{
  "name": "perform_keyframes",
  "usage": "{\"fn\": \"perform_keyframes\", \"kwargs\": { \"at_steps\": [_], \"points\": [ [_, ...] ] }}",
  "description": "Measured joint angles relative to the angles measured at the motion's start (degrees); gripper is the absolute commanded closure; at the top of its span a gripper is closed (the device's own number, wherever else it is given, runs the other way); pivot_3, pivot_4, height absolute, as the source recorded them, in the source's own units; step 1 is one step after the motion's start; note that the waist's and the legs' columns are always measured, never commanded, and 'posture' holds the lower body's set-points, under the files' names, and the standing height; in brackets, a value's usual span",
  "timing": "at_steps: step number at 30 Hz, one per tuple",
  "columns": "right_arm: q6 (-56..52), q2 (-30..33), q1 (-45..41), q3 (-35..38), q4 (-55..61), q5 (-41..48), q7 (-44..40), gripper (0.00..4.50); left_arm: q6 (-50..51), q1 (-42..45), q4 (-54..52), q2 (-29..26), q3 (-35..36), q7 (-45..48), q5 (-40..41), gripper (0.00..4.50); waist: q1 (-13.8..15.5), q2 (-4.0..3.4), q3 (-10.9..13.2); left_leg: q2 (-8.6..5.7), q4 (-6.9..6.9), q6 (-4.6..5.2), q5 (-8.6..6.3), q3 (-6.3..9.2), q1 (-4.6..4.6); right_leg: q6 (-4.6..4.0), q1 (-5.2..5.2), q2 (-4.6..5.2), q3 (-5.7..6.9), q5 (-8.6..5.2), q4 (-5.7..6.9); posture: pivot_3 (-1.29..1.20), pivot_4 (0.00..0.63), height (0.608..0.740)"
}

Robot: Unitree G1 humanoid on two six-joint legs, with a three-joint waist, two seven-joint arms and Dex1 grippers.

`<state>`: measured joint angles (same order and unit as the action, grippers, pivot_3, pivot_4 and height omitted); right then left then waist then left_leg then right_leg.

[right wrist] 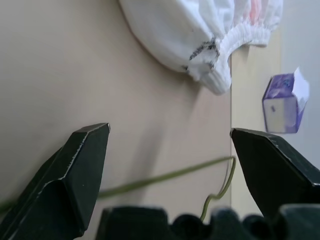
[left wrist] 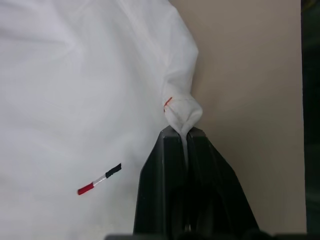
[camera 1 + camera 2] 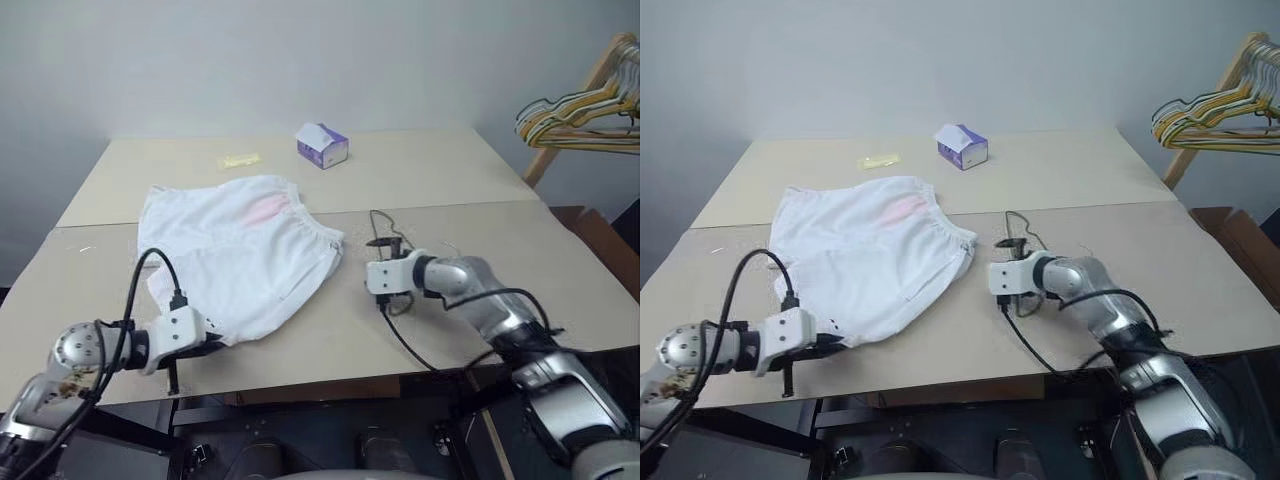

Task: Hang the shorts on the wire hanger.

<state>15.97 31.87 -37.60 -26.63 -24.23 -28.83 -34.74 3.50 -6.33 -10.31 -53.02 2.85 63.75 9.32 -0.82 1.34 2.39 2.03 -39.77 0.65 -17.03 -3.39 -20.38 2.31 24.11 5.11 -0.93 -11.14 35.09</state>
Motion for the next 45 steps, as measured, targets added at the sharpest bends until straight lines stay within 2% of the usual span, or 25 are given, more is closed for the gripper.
{"fn": "perform_keyframes", "kwargs": {
  "at_steps": [11, 14, 24, 34, 37, 45],
  "points": [
    [15.02, -9.85, -13.8, -7.97, -27.25, -11.73, 19.72, 0.0, -0.6, -6.0, -5.1, -1.85, 4.44, 1.85, 2.01, 4.46, 0.21, -0.03, 0.02, 0.0, 0.06, -0.04, 0.02, 0.01, 0.03, -0.03, 0.03, 0.02, 0.0, 0.01, 0.08, 0.16, 0.0, 0.74],
    [17.04, -10.78, -16.09, -9.64, -32.0, -14.09, 22.96, 0.92, -0.57, -6.6, -5.33, -1.86, 5.26, 1.64, 2.01, 4.5, 0.23, -0.03, 0.02, 0.0, 0.07, -0.06, 0.03, 0.02, 0.05, -0.04, 0.03, 0.02, 0.01, 0.0, 0.12, 0.16, 0.0, 0.74],
    [19.88, -12.08, -19.09, -12.59, -40.99, -17.78, 29.56, 4.48, 0.07, -7.33, -5.35, -2.17, 6.47, 1.48, 2.0, 4.5, 0.1, -0.04, 0.02, 0.01, 0.1, -0.09, 0.05, 0.04, 0.07, -0.06, 0.04, 0.0, 0.0, 0.0, 0.17, 0.16, 0.0, 0.74],
    [21.15, -12.28, -20.54, -13.79, -42.45, -19.02, 31.02, 4.48, 0.34, -6.52, -5.17, -2.71, 6.47, 0.88, 1.01, 4.5, 0.07, -0.05, 0.03, 0.01, 0.11, -0.1, 0.06, 0.04, 0.08, -0.07, 0.05, 0.0, 0.0, -0.01, 0.17, 0.15, 0.0, 0.74],
    [21.51, -11.76, -20.53, -14.06, -42.06, -19.35, 29.88, 3.87, 0.37, -6.44, -5.16, -2.73, 6.47, 0.87, 1.01, 4.5, 0.07, -0.05, 0.03, 0.01, 0.12, -0.1, 0.06, 0.05, 0.08, -0.07, 0.05, 0.0, 0.0, -0.01, 0.17, 0.15, 0.0, 0.74],
    [25.46, -7.95, -20.54, -15.15, -39.5, -20.13, 27.04, 1.06, 0.39, -5.56, -4.98, -2.89, 6.46, 0.86, 0.82, 4.5, 0.09, -0.06, 0.03, 0.01, 0.13, -0.1, 0.06, 0.05, 0.08, -0.07, 0.05, 0.0, 0.0, -0.01, 0.16, 0.15, 0.0, 0.74]
  ]
}}
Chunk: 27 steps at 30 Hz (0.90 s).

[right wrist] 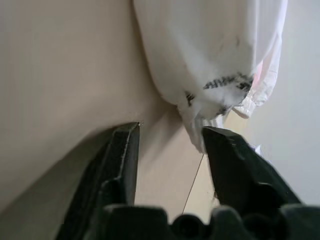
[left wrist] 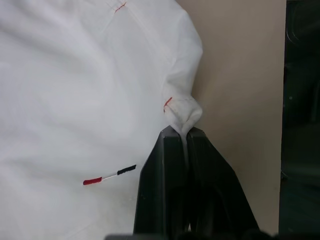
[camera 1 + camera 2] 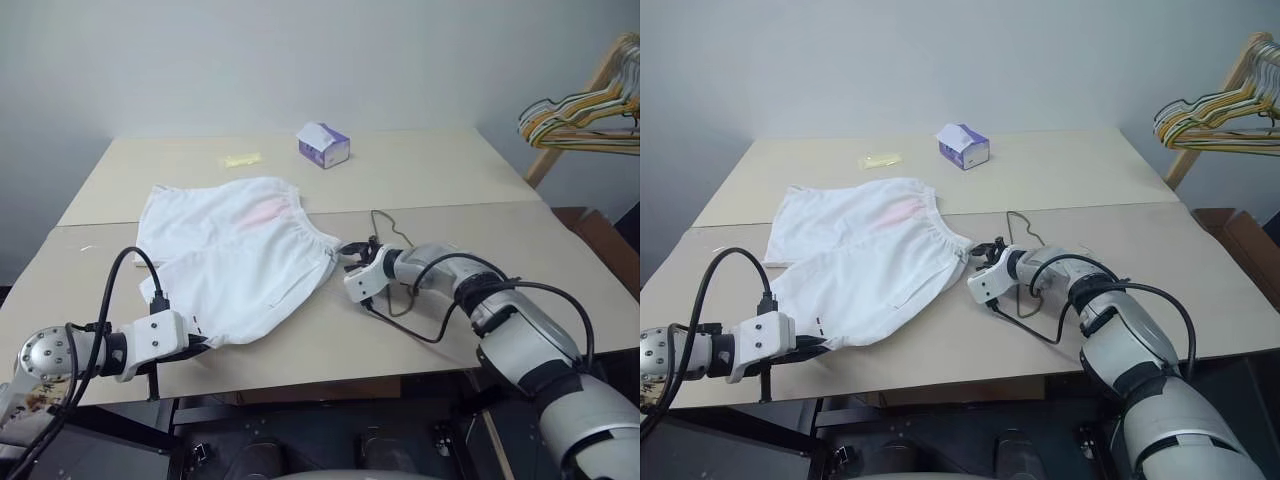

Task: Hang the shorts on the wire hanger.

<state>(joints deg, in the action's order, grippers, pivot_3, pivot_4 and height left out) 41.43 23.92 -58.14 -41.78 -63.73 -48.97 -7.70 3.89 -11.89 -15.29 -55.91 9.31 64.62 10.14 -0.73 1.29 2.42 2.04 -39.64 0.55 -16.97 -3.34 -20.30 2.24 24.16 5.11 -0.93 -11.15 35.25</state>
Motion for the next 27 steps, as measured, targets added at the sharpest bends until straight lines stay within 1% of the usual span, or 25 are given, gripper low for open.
{"fn": "perform_keyframes", "kwargs": {
  "at_steps": [5, 12, 15, 19, 22, 23, 27],
  "points": [
    [0.18, -0.37, -0.07, -0.36, 0.38, -1.53, 2.98, 1.06, -0.1, 0.19, 0.42, 0.0, -0.01, -0.13, -0.93, 4.5, -0.15, 0.0, 0.0, 0.01, 0.0, 0.0, 0.0, 0.0, 0.02, -0.04, 0.02, -0.01, -0.01, -0.02, 0.06, 0.15, 0.0, 0.74],
    [1.14, -3.28, -0.87, -0.64, -0.33, -1.76, 3.06, 1.06, -0.11, 0.51, 0.48, 0.0, -0.01, -0.12, -0.94, 4.5, -0.12, 0.0, 0.0, 0.01, 0.0, 0.0, 0.0, 0.0, 0.01, -0.04, 0.02, -0.01, 0.0, -0.02, 0.07, 0.16, 0.0, 0.74],
    [1.04, -4.33, -1.77, -0.64, -0.95, -1.76, 2.76, 1.64, -0.18, 0.62, 0.5, 0.0, -0.01, -0.11, -0.94, 4.5, -0.04, 0.0, 0.0, 0.01, 0.0, 0.0, 0.0, 0.01, 0.01, -0.05, 0.03, -0.01, 0.0, -0.03, 0.08, 0.16, 0.0, 0.74],
    [0.64, -4.32, -1.95, -0.64, -1.58, -1.78, 2.73, 3.03, -0.28, 0.62, 0.89, 0.0, -0.01, -0.11, -0.93, 4.5, 0.13, 0.0, 0.0, 0.0, 0.01, 0.0, 0.0, 0.01, 0.01, -0.05, 0.02, 0.0, 0.01, -0.03, 0.06, 0.16, 0.0, 0.74],
    [0.57, -4.31, -1.95, -0.64, -2.11, -2.06, 2.75, 4.2, -0.38, 0.62, 1.15, 0.0, -0.01, -0.13, -0.94, 4.5, 0.05, -0.01, 0.0, 0.01, 0.01, 0.0, 0.0, 0.01, 0.01, -0.05, 0.03, 0.0, 0.01, -0.03, 0.07, 0.16, 0.0, 0.74],
    [0.5, -4.31, -1.95, -0.64, -2.12, -2.07, 2.76, 4.46, -0.41, 0.62, 1.16, 0.01, -0.01, -0.15, -0.94, 4.5, 0.04, -0.01, 0.0, 0.01, 0.01, 0.0, 0.0, 0.01, 0.01, -0.05, 0.03, -0.01, 0.01, -0.04, 0.07, 0.16, 0.0, 0.74],
    [-2.2, -4.72, -1.96, -0.62, -3.05, -2.07, 1.68, 4.46, -1.56, 2.23, 3.34, 0.19, -1.17, -1.09, -2.2, 4.5, 0.02, -0.01, 0.0, 0.01, 0.01, -0.02, 0.01, 0.01, 0.04, -0.08, 0.02, -0.03, 0.02, -0.05, 0.12, 0.15, 0.0, 0.74]
  ]
}}
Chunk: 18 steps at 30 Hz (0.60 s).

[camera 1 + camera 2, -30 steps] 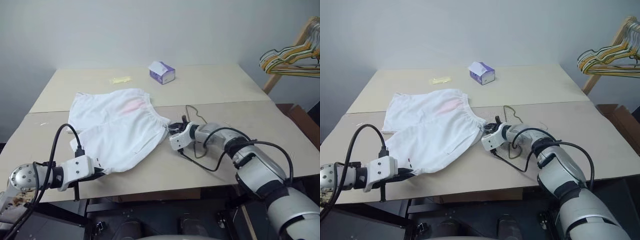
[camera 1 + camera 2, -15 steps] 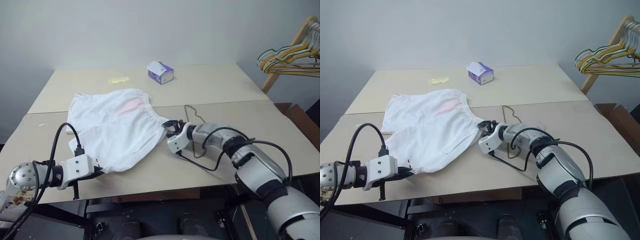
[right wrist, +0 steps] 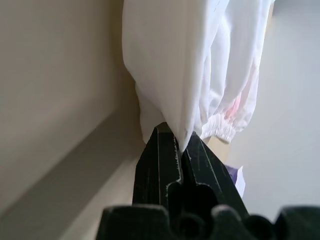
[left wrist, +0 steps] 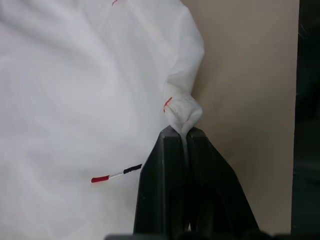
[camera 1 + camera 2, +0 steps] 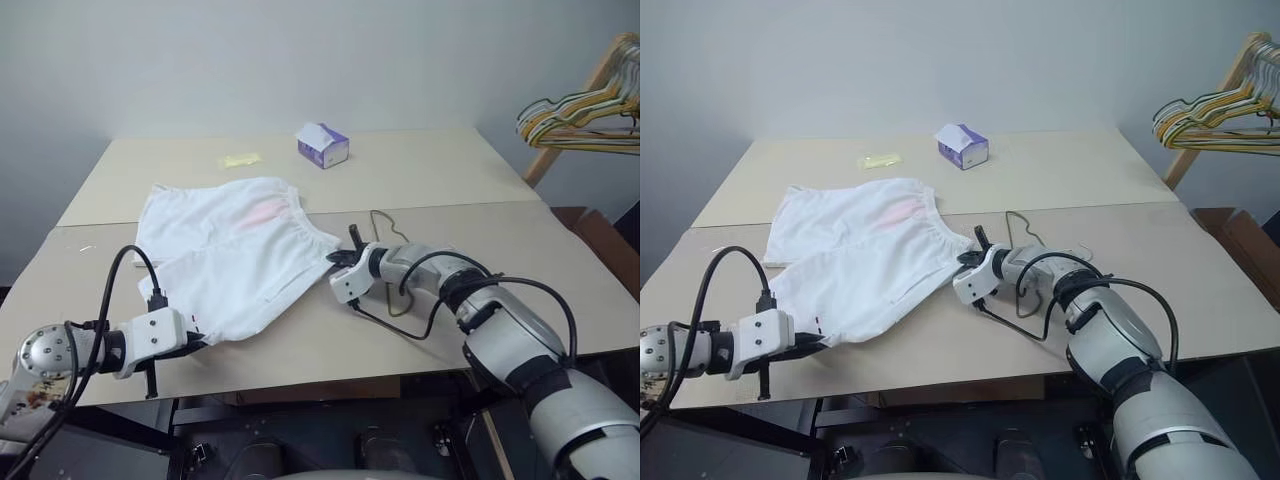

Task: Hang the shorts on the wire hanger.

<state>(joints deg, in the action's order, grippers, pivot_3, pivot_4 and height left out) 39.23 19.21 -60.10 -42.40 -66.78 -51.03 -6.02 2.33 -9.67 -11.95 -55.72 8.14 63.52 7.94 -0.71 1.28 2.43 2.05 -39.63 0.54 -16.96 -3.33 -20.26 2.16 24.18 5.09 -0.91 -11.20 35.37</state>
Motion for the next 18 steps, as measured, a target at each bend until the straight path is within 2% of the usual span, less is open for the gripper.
{"fn": "perform_keyframes", "kwargs": {
  "at_steps": [5, 9, 11, 18],
  "points": [
    [-3.69, -0.04, 0.24, 0.36, 0.95, 0.68, -3.91, 4.46, -4.02, 5.9, 6.25, 0.04, -4.22, -2.24, -4.64, 4.5, 0.1, 0.0, 0.0, -0.01, 0.01, -0.07, 0.04, 0.01, -0.01, 0.0, 0.0, 0.01, 0.03, 0.0, 0.02, 0.14, 0.0, 0.74],
    [-7.32, 1.88, 3.36, 2.35, 6.64, 3.02, -7.72, 4.46, -7.7, 10.06, 10.21, 0.04, -6.58, -3.02, -7.26, 4.5, 0.15, 0.0, 0.0, -0.01, 0.04, -0.07, 0.04, 0.01, -0.04, 0.01, 0.0, 0.02, 0.04, 0.0, -0.04, 0.12, 0.0, 0.74],
    [-10.45, 3.74, 7.08, 4.07, 12.25, 4.64, -9.6, 4.46, -9.41, 12.07, 11.74, 0.06, -7.92, -3.48, -8.15, 4.5, 0.36, 0.01, 0.0, -0.01, 0.04, -0.07, 0.04, 0.01, -0.07, 0.01, 0.01, 0.03, 0.06, 0.0, -0.06, 0.11, 0.0, 0.74],
    [-26.35, 12.05, 25.42, 11.64, 45.44, 9.03, -23.07, 4.46, -12.95, 17.61, 15.53, 0.27, -11.34, -2.96, -8.91, 4.5, 1.04, 0.0, -0.01, 0.0, 0.02, -0.04, 0.02, 0.02, -0.21, 0.04, 0.06, 0.03, 0.1, -0.02, -0.15, 0.07, 0.0, 0.74]
  ]
}}
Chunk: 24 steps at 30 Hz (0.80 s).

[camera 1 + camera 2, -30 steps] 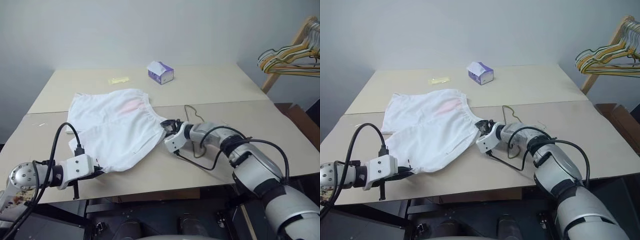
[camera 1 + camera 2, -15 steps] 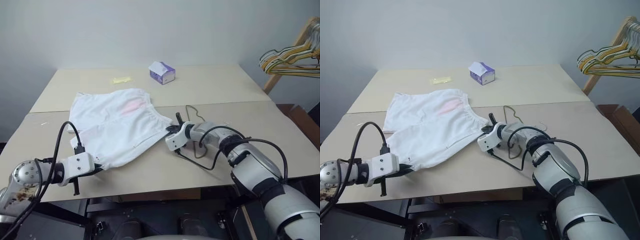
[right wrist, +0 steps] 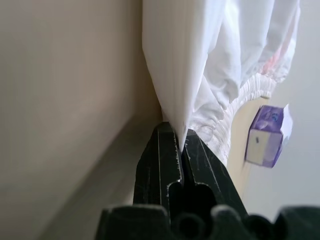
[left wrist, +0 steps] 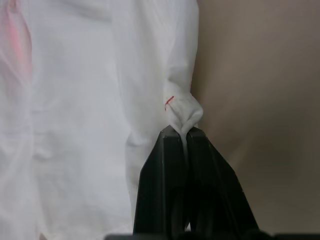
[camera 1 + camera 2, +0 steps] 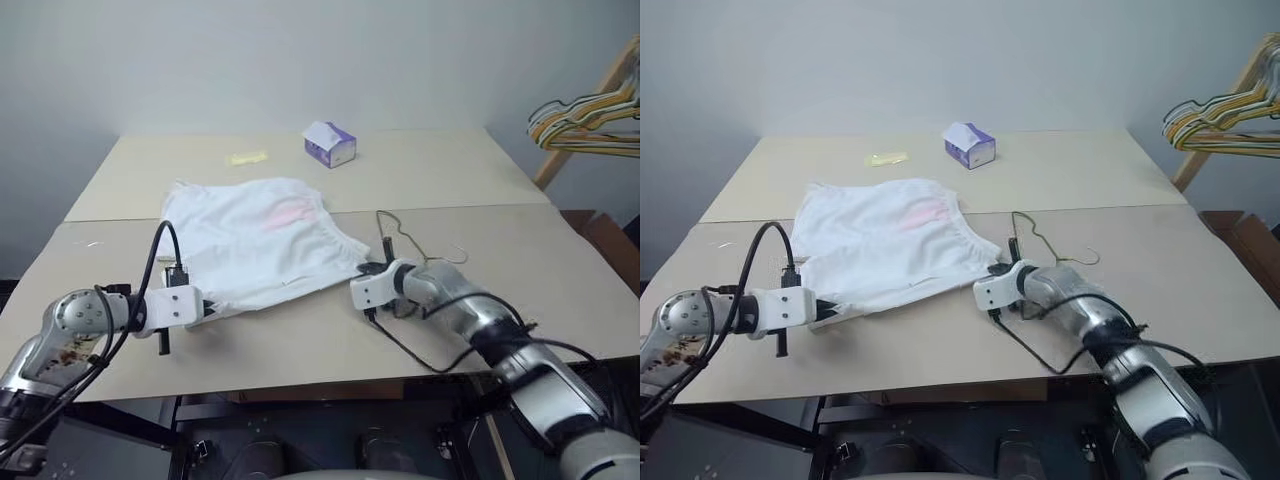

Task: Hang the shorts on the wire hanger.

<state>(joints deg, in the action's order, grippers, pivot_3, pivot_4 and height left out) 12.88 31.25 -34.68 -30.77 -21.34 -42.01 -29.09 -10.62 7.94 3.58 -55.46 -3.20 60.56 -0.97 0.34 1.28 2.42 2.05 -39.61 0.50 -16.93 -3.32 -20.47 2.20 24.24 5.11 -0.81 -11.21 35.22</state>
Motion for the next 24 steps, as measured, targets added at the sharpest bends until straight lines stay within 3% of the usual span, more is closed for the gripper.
{"fn": "perform_keyframes", "kwargs": {
  "at_steps": [10, 19, 21, 24],
  "points": [
    [-16.52, 2.23, 14.39, 2.64, 31.06, 1.54, -17.82, 4.46, -3.49, -3.16, 1.63, -4.95, 2.17, 6.53, 4.39, 4.5, -0.61, 0.01, 0.0, 0.04, -0.08, 0.0, 0.0, -0.01, 0.06, 0.04, -0.02, -0.03, 0.0, -0.04, 0.07, 0.08, 0.0, 0.74],
    [-18.25, 4.5, 19.69, 2.03, 39.98, 2.85, -26.21, 4.46, -5.69, -11.17, -1.6, -8.35, 5.36, 11.81, 9.65, 4.5, 0.35, 0.04, -0.01, 0.06, -0.11, -0.01, 0.0, -0.04, 0.13, 0.32, -0.07, -0.03, 0.03, -0.26, 0.07, 0.08, 0.0, 0.74],
    [-18.12, 4.38, 19.64, 1.97, 39.86, 2.73, -25.86, 4.5, -5.33, -11.74, -2.04, -8.96, 5.68, 13.02, 10.54, 4.0, 0.37, 0.06, -0.02, 0.05, -0.13, -0.01, 0.0, -0.05, 0.12, 0.32, -0.07, -0.03, 0.03, -0.27, 0.07, 0.08, 0.0, 0.74],
    [-17.06, 5.45, 19.52, 2.02, 39.09, 3.33, -26.18, 3.52, -3.32, -13.36, -3.87, -11.13, 6.41, 16.02, 12.3, 3.25, 0.35, 0.1, -0.03, 0.05, -0.12, -0.01, -0.01, -0.07, 0.09, 0.3, -0.06, -0.01, 0.03, -0.26, 0.03, 0.08, 0.0, 0.74]
  ]
}}
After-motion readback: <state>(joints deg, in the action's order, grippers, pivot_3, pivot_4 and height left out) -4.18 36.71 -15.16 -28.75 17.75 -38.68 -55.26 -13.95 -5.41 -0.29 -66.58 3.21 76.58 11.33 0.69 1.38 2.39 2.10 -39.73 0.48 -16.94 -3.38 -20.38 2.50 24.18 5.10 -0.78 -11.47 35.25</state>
